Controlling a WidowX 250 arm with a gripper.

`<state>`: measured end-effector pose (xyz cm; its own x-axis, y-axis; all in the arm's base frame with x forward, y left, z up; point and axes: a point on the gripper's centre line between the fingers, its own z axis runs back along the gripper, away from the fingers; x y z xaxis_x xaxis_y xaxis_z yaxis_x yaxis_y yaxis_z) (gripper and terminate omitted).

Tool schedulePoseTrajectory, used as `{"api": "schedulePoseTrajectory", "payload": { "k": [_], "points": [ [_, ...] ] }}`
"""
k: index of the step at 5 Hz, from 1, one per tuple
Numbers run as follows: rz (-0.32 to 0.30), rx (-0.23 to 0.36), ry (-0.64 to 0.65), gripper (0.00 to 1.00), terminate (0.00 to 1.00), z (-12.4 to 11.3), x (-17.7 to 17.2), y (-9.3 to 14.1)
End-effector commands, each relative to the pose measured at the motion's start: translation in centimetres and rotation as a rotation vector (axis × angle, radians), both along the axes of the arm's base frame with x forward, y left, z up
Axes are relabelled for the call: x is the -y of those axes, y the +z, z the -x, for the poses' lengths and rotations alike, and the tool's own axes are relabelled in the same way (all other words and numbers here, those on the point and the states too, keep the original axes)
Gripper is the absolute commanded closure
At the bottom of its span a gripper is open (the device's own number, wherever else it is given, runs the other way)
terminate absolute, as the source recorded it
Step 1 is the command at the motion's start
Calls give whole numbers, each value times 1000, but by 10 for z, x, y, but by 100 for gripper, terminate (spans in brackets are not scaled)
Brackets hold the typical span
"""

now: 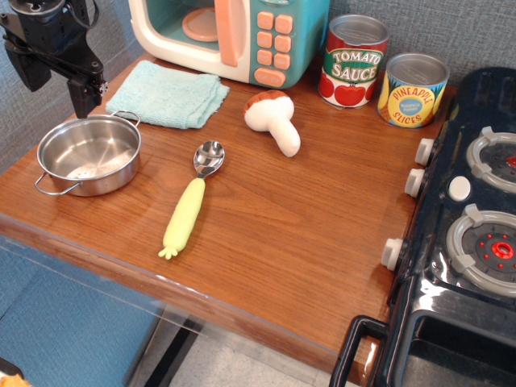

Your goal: Move the yellow spoon in front of the cans.

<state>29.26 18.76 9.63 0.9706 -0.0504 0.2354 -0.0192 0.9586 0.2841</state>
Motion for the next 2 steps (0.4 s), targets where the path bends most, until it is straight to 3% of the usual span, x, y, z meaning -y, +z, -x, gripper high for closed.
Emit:
{"api": "schedulePoseTrajectory", "payload": {
  "k": [1,2],
  "points": [
    [0,0,0,0,0,0,0,0],
    [59,61,-13,0,0,7,29,11]
  ]
}}
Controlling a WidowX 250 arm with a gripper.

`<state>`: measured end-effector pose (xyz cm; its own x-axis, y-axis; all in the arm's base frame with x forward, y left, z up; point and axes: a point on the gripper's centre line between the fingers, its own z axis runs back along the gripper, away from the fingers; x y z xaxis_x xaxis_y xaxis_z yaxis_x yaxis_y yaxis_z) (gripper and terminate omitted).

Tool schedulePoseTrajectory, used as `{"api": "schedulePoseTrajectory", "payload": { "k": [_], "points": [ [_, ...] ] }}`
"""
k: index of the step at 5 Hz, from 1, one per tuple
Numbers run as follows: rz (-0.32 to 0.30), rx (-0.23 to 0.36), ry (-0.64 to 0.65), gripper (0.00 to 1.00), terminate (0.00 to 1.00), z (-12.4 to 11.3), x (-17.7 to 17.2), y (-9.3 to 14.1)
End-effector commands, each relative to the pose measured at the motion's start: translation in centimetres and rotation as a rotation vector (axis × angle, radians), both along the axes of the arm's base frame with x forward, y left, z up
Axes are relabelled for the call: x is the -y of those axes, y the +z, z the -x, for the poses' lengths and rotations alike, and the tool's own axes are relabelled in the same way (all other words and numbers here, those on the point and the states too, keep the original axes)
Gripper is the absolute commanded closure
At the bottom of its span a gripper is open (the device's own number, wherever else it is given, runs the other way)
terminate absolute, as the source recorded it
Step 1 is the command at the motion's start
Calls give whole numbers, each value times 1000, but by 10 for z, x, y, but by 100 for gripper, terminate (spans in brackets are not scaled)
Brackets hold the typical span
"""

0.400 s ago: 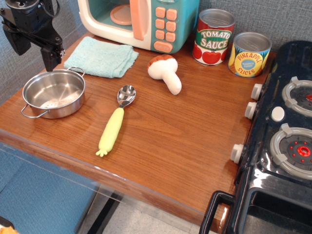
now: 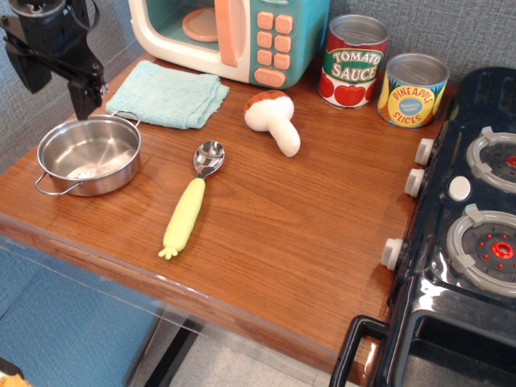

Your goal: Move the yellow spoon in front of the cans.

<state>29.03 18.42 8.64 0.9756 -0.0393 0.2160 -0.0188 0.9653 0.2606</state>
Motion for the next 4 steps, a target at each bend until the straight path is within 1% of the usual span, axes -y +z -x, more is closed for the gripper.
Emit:
{"api": "schedulePoseTrajectory", "payload": {
  "k": [1,2,3,4],
  "points": [
    [113,146,-32,0,0,14,56,34],
    [138,141,-41,0,0,17,84,35],
    [163,57,-21,0,0,15,101,6],
    [191,-43,-8,0,0,19,117,-25]
  ]
}}
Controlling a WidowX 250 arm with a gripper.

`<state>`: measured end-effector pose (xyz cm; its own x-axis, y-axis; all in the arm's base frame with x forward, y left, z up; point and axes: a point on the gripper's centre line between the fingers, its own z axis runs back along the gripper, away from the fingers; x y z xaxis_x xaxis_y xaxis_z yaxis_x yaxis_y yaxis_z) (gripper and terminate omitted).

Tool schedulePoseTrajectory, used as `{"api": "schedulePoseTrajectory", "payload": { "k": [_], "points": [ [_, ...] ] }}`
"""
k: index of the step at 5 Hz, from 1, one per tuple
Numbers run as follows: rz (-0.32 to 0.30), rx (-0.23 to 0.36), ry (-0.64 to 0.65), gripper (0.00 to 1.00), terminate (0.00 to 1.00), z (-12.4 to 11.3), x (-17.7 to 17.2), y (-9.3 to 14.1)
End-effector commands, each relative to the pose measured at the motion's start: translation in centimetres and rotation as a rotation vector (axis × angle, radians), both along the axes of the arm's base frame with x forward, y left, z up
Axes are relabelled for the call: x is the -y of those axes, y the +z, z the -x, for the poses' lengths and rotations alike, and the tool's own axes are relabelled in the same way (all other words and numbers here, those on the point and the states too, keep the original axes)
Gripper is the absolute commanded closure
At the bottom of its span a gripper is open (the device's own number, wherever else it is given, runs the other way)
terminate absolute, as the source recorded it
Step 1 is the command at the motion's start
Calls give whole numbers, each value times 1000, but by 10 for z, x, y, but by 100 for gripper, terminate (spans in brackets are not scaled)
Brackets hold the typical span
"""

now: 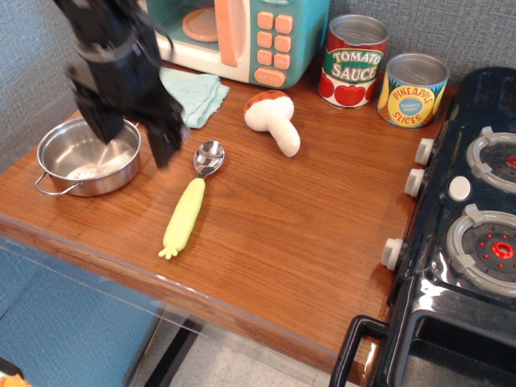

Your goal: Move the yellow spoon in front of the cans.

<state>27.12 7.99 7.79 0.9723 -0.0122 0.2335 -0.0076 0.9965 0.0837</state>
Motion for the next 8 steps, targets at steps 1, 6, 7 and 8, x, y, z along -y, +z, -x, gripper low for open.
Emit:
{"api": "schedulePoseTrajectory", "payload": {
  "k": [1,6,7,8],
  "points": [
    [15,-118,0,0,0,7,26,-40],
    [-29,-101,34,100,0,17,37,-47],
    [13,-33,-28,100,0,12,70,-23],
    [79,17,-121,100,0,-4,113,-8]
  ]
}}
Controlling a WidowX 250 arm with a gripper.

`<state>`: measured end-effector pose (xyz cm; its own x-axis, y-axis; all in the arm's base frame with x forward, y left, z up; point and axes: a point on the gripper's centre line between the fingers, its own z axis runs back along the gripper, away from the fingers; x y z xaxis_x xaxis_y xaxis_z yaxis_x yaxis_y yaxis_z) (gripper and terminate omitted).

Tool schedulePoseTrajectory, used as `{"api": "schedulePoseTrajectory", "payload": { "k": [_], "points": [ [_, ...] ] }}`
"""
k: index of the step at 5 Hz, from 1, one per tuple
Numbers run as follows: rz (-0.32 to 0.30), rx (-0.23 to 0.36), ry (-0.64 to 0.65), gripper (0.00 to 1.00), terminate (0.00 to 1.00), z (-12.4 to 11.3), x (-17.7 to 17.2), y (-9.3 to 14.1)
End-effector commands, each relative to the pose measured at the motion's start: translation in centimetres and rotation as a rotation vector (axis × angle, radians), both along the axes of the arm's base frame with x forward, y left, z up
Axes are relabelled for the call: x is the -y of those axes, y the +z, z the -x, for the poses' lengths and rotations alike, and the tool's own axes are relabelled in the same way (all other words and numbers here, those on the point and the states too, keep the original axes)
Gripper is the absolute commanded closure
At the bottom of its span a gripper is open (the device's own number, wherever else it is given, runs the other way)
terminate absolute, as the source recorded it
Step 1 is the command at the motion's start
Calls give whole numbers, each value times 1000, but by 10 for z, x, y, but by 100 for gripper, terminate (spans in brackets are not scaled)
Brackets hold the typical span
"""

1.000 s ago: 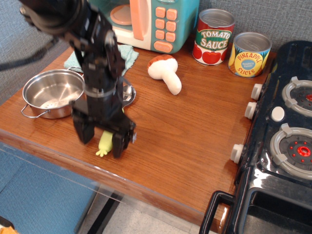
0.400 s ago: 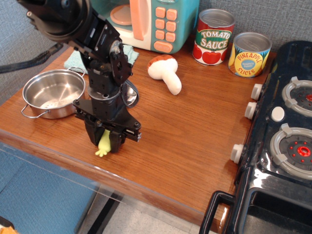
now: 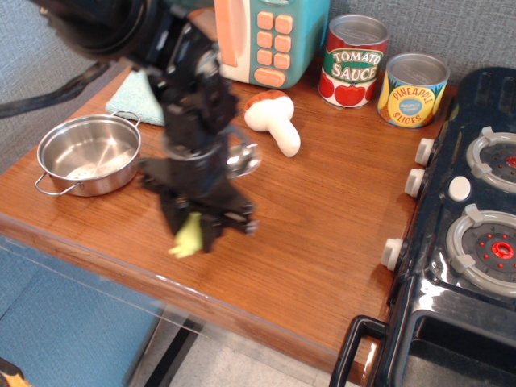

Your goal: Move the yellow spoon in front of the cans.

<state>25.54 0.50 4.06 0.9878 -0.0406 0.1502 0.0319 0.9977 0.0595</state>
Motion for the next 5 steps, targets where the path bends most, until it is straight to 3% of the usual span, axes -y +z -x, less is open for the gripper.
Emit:
{"api": "schedulePoseTrajectory", "payload": {
  "k": [1,3,5],
  "points": [
    [110,110,-147,100,0,-45,73,26],
    [96,75,-154,100,0,-96,97,4],
    [57,52,-120,100,0,-110,85,-11]
  ]
}}
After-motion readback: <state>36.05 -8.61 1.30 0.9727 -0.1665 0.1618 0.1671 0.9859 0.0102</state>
